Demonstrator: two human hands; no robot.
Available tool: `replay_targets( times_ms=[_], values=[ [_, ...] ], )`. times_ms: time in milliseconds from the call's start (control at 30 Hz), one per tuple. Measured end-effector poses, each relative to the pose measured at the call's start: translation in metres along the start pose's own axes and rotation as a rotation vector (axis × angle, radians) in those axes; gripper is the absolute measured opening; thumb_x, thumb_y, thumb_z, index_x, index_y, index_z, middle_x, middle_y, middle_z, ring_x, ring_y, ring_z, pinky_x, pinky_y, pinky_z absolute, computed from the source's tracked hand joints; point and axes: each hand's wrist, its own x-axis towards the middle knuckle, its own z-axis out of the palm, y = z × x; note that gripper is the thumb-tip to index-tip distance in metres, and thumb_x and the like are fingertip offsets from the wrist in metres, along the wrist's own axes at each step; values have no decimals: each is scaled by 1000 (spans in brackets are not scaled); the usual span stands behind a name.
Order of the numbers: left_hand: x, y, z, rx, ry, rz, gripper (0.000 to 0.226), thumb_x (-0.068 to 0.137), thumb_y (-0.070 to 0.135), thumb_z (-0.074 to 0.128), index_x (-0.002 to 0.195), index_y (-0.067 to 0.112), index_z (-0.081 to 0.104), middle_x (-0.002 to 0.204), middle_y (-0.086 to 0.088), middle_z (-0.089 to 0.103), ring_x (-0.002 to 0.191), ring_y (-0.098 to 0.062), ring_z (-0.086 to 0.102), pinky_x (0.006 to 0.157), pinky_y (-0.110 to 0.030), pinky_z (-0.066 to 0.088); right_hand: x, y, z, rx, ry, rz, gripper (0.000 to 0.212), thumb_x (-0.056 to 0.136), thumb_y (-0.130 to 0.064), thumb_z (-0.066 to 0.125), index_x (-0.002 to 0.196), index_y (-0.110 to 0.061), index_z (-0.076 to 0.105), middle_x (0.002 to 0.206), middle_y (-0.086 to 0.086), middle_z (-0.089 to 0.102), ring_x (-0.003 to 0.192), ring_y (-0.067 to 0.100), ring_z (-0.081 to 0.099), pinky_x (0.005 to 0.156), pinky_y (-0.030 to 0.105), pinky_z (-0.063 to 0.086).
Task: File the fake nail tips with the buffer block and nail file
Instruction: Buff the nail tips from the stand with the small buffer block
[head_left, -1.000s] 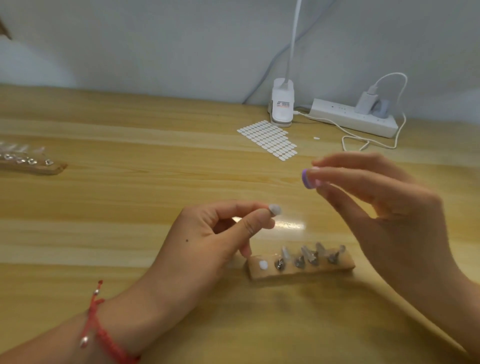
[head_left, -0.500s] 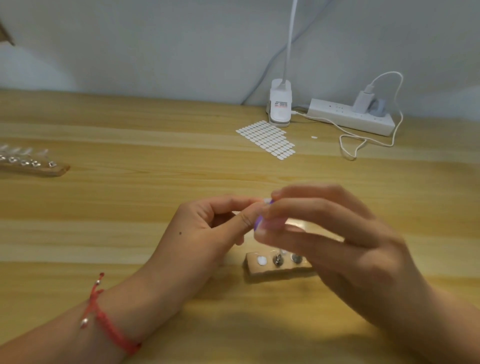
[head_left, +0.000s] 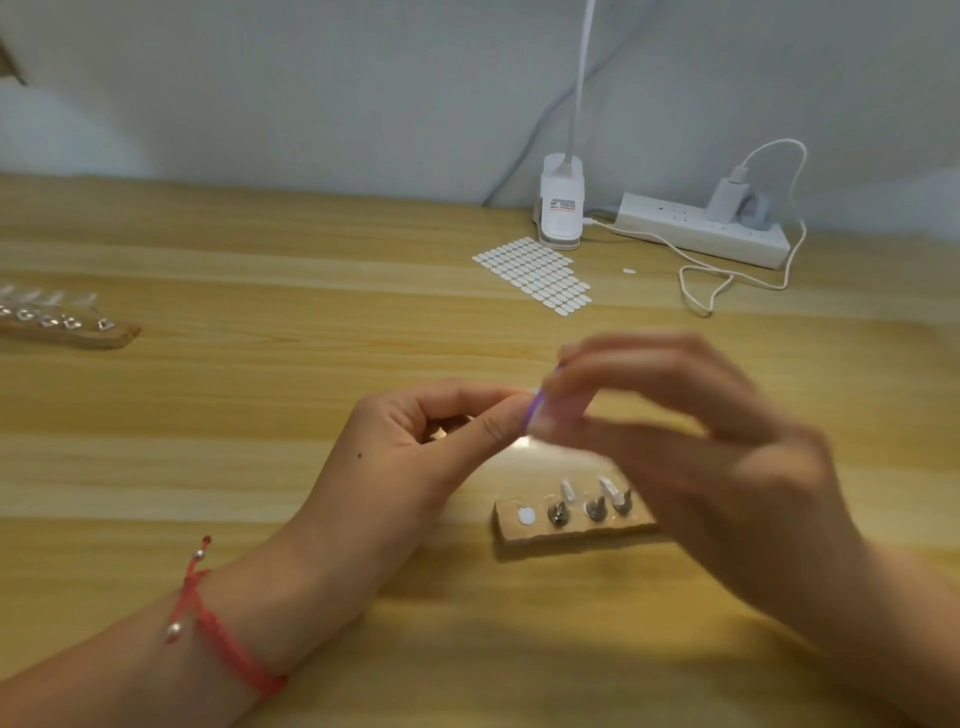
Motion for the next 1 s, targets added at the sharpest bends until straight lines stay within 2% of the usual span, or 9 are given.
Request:
replay_targets(
  times_ms=[133,233,367,433,633,767,833,900,1000],
  values=[
    [-1,-1,0,41,13,-20,27,69,39,80,90,21,79,92,-15,73,85,-39,60,82,-33,49,-1,2,0,18,-13,2,24,91,7,63,107,-7,74,110,10,66,110,30,62,93,39,51],
    [-1,2,0,36,9,-20,27,68,40,81,90,23,79,85,-11,73,75,-19,59,75,-22,43,-1,4,-1,12,-14,5,27,90,9,62,108,-8,72,111,10,65,111,30,62,93,40,51],
    [-2,3,2,79,5,-7,25,73,38,71,91,23,78,101,-36,60,85,-45,58,81,-45,44,-2,4,0,48,0,44,26,90,11,61,102,-7,75,109,10,64,112,32,60,91,43,51],
    [-3,3,2,70,5,-10,27,75,40,73,95,22,78,105,-32,62,90,-46,58,86,-54,45,-4,1,1,59,-21,26,27,91,10,59,100,-8,76,109,10,64,111,33,61,91,42,51],
    [-2,0,3,47,40,-21,29,75,40,76,96,19,78,105,-23,69,97,-46,59,96,-52,44,-3,-1,3,42,-45,-17,25,98,-2,54,94,-6,78,107,11,67,107,33,63,90,40,51],
    [-1,-1,2,63,-4,-4,28,76,39,74,96,19,78,102,-24,69,89,-31,62,90,-40,47,-2,1,4,42,-21,41,23,93,5,58,98,-7,77,107,13,65,109,35,62,91,43,51],
    [-1,1,3,26,-1,10,30,73,36,68,94,17,78,83,-3,76,75,-15,67,75,-20,52,-3,-2,7,37,-40,-15,21,97,-3,58,95,-7,79,106,11,67,108,31,63,93,37,50],
    [-2,3,4,13,4,29,33,70,35,64,92,15,77,67,15,68,54,3,54,56,-3,39,-1,1,4,27,-25,-5,19,95,-1,59,97,-6,78,106,11,66,109,32,62,93,39,50],
    [-2,2,3,30,6,30,35,70,37,64,93,14,78,69,14,67,53,5,49,54,-2,35,0,1,5,51,16,50,21,95,3,58,98,-6,77,106,11,65,109,34,62,92,43,51]
  ],
)
